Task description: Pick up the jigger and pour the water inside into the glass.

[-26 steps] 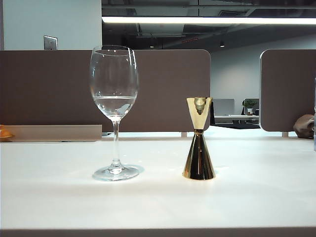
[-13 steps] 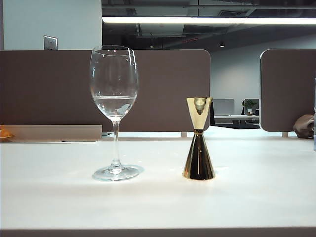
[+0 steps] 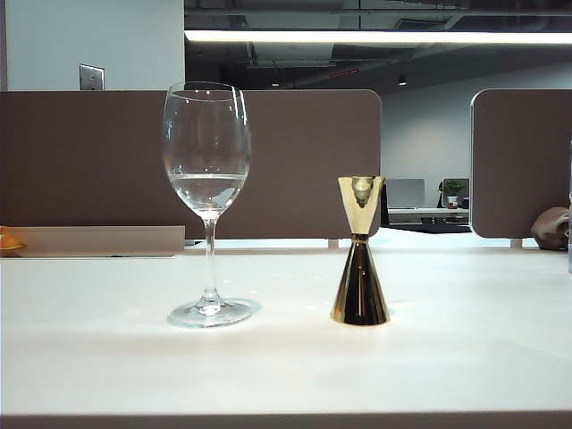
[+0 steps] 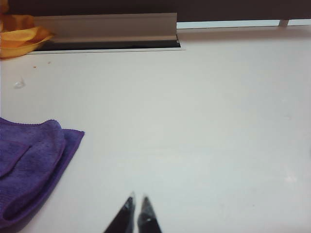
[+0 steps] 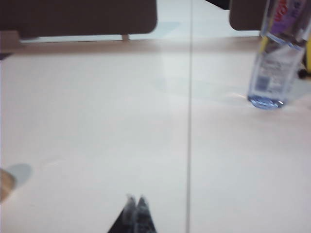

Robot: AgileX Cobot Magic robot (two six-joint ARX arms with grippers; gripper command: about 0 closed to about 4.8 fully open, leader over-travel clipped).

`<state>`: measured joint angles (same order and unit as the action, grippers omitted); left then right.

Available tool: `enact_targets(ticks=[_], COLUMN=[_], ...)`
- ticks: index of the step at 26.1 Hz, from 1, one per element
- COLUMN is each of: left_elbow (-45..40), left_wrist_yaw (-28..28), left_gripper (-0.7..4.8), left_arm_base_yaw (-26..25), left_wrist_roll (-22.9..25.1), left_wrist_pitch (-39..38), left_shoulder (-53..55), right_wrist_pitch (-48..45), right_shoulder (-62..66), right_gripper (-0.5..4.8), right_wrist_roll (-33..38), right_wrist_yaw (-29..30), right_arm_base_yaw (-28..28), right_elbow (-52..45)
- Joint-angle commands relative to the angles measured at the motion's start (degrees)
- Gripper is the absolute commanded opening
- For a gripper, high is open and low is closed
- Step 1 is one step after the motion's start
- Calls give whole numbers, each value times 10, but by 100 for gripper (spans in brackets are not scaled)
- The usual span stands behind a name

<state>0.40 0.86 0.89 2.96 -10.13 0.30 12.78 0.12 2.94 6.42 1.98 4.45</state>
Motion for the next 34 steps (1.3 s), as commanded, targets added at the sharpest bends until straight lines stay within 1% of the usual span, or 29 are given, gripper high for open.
enact_targets(ticks=[1, 5, 8, 11, 15, 20, 34], left_elbow=[0, 0, 0, 0, 0, 0, 0], left_wrist_yaw=[3, 3, 3, 3, 3, 3, 3], left_gripper=[23, 23, 23, 23, 23, 23, 23], left_arm_base_yaw=[-1, -1, -1, -1, -1, -1, -1], left_wrist_roll=[0, 0, 0, 0, 0, 0, 0], left_wrist_pitch=[-4, -4, -4, -4, -4, -4, -4], left_shoulder=[0, 0, 0, 0, 0, 0, 0], right_wrist_pitch=[-10, -12, -11, -15, -17, -25, -26], right_shoulder=[0, 0, 0, 0, 0, 0, 0], right_gripper=[4, 3, 4, 4, 3, 3, 3], right_wrist_roll=[-2, -2, -2, -2, -2, -12, -12], right_wrist_yaw=[-53, -89, -128, -141, -133, -105, -105], right_arm_base_yaw=[-1, -2, -2, -2, -2, -2, -2], right_elbow=[-18, -31, -36, -37, -39, -44, -44])
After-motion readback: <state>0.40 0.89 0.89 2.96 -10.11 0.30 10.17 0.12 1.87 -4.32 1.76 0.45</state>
